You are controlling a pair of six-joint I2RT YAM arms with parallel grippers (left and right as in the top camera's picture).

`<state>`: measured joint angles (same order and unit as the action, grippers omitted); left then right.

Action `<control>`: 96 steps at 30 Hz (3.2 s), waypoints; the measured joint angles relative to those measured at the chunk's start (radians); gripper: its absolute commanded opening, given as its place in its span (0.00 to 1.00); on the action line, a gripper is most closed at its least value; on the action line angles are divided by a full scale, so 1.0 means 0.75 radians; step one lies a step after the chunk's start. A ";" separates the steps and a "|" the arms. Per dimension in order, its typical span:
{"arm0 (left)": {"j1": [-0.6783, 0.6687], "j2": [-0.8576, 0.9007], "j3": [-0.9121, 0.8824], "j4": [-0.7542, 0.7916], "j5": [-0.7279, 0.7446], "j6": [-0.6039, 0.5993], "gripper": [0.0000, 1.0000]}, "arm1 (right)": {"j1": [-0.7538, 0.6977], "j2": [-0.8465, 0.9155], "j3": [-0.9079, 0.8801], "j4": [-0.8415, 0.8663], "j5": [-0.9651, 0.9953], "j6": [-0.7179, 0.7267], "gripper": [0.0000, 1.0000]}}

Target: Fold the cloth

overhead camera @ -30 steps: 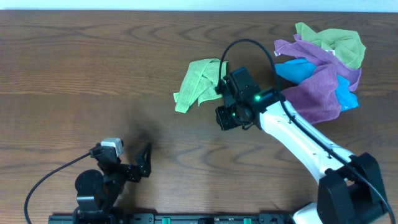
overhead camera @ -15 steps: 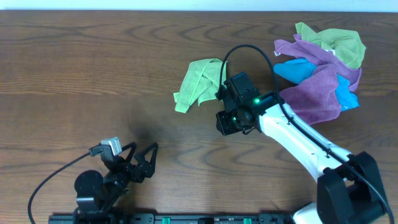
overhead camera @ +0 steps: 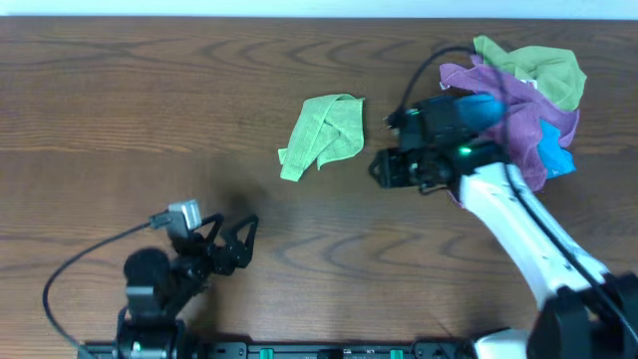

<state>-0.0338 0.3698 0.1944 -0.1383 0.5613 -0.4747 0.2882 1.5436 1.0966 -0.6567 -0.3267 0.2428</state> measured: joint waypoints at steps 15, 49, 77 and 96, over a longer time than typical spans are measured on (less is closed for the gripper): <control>-0.441 1.284 0.949 -0.289 -0.441 0.601 0.96 | -0.154 -0.114 -0.001 -0.047 -0.028 0.004 0.41; -0.729 1.830 1.046 -0.134 -1.089 0.734 0.18 | -0.181 -0.206 -0.001 -0.102 -0.006 -0.002 0.40; -0.245 1.830 1.174 0.204 -1.245 0.767 0.95 | -0.131 -0.206 -0.001 -0.104 0.012 -0.028 0.34; -0.100 1.824 1.180 -0.258 -0.709 0.435 0.96 | 0.172 0.071 -0.001 0.317 0.062 -0.173 0.46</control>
<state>-0.1085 1.7382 1.0794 -0.3321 0.0299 -0.1486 0.4175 1.5967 1.0962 -0.4187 -0.2806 0.1127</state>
